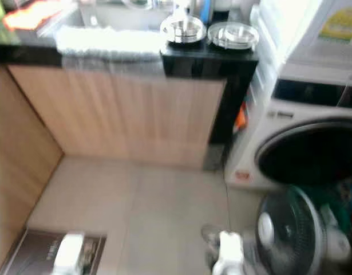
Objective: Kitchen organization
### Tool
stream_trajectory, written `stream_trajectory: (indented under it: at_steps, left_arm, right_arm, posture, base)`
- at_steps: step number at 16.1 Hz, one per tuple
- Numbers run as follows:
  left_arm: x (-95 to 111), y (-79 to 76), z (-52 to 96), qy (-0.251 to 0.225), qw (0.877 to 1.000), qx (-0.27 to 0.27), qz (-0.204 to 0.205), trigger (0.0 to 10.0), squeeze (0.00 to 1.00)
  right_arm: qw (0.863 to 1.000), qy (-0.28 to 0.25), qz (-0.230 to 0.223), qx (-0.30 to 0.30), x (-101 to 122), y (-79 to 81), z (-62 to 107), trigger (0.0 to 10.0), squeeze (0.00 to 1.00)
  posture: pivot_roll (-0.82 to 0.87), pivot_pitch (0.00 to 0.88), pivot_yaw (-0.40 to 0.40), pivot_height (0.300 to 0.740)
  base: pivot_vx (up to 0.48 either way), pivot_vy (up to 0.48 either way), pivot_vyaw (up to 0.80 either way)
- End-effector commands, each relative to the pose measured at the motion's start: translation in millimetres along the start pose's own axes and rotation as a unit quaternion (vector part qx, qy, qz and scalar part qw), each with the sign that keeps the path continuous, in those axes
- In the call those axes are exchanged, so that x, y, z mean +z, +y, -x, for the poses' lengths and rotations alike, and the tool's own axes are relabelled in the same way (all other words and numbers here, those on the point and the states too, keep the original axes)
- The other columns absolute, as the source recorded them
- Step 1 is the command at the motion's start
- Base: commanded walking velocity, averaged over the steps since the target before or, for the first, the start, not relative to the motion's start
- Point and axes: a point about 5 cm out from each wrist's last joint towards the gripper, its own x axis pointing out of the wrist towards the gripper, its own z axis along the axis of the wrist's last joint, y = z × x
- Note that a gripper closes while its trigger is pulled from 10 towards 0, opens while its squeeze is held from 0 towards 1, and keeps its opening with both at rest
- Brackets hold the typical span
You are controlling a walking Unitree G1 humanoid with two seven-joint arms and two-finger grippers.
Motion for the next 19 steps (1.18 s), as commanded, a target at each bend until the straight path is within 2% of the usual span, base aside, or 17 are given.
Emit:
stream_trajectory:
  at_steps: [1, 11, 19]
  left_arm:
    - [-16.2, 7.5, 4.5, 0.028, 1.0, 0.007, 0.003, 10.0, 0.0]
    - [-17.4, 6.8, 4.9, 0.028, 1.0, 0.001, -0.001, 10.0, 0.0]
    - [-16.6, 7.4, 4.8, 0.028, 1.0, -0.003, 0.002, 10.0, 0.0]
  right_arm:
    - [1.0, -0.009, -0.001, 0.005, 6.4, 4.0, -1.9, 10.0, 0.0]
    - [1.0, -0.01, -0.002, 0.007, 6.6, 4.9, -2.0, 10.0, 0.0]
    - [1.0, -0.012, -0.005, 0.006, 6.9, 5.2, -2.1, 10.0, 0.0]
  posture:
    - [-0.07, 0.046, -0.037, 0.74]
    - [-0.07, 0.035, -0.039, 0.74]
    - [-0.07, 0.063, -0.039, 0.74]
  base:
    - [0.3, 0.0, 0.0]
    - [0.3, 0.0, 0.0]
    - [0.3, 0.0, 0.0]
